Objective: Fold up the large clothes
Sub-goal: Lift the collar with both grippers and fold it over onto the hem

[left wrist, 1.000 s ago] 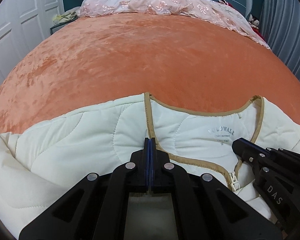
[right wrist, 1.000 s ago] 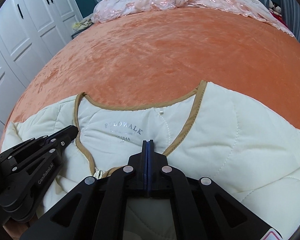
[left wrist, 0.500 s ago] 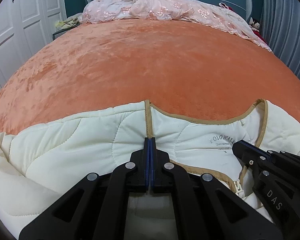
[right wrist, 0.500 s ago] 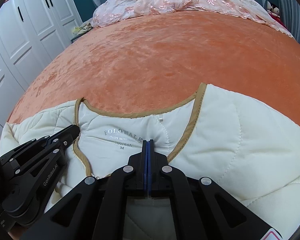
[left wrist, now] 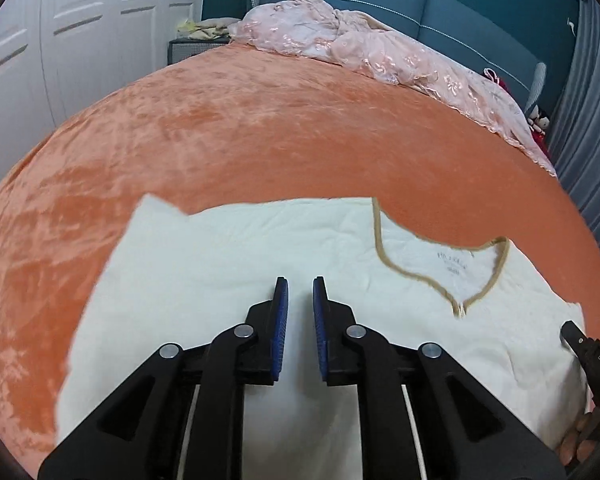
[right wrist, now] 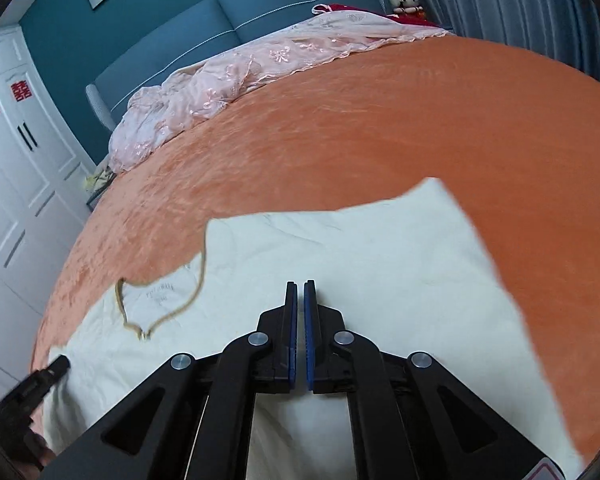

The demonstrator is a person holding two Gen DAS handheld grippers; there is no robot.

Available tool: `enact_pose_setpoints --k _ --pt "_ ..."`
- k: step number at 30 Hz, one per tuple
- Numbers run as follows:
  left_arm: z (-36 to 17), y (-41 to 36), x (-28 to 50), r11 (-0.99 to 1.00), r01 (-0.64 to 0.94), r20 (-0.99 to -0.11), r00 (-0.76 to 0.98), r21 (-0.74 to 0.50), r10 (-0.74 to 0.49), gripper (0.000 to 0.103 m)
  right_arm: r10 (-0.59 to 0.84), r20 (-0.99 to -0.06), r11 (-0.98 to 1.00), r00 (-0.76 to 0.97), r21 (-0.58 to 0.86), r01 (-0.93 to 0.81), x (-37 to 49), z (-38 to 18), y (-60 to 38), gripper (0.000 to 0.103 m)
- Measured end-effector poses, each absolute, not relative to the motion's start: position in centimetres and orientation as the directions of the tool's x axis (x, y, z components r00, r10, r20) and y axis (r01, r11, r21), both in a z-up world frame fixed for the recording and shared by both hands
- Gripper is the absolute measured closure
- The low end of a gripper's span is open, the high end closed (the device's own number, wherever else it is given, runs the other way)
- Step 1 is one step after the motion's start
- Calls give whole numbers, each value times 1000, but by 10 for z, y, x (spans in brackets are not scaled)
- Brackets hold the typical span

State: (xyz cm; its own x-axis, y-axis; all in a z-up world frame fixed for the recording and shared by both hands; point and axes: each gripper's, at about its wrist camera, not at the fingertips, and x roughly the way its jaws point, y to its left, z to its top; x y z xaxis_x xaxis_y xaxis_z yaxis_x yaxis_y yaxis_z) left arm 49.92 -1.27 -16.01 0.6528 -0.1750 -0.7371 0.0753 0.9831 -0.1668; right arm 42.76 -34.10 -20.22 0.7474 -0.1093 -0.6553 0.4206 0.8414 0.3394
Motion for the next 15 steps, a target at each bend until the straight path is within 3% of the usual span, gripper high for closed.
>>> enact_pose_setpoints --k 2,3,5,6,7,9,15 --pt "-152 20 461 986 98 -753 636 -138 -169 66 -113 -664 882 739 276 382 373 -192 -347 93" --pt "-151 36 442 986 104 -765 622 -130 -166 60 -108 -675 893 730 258 370 341 -189 -351 85" --pt "-151 75 399 985 108 -800 574 -138 -175 46 -98 -701 897 706 245 368 275 -183 -362 63" --pt "-154 95 377 983 101 -822 539 -153 -184 45 -93 -715 892 693 250 377 245 -183 -367 46" --pt "-156 113 357 982 85 -842 505 -169 -189 44 -83 -730 883 679 262 389 215 -183 -372 37" --pt "-165 149 314 973 43 -873 433 -227 -223 35 -37 -767 865 641 296 404 159 -187 -376 31" --pt "-182 200 214 918 -55 -855 390 -393 -342 28 150 -797 761 585 471 447 59 -225 -361 29"
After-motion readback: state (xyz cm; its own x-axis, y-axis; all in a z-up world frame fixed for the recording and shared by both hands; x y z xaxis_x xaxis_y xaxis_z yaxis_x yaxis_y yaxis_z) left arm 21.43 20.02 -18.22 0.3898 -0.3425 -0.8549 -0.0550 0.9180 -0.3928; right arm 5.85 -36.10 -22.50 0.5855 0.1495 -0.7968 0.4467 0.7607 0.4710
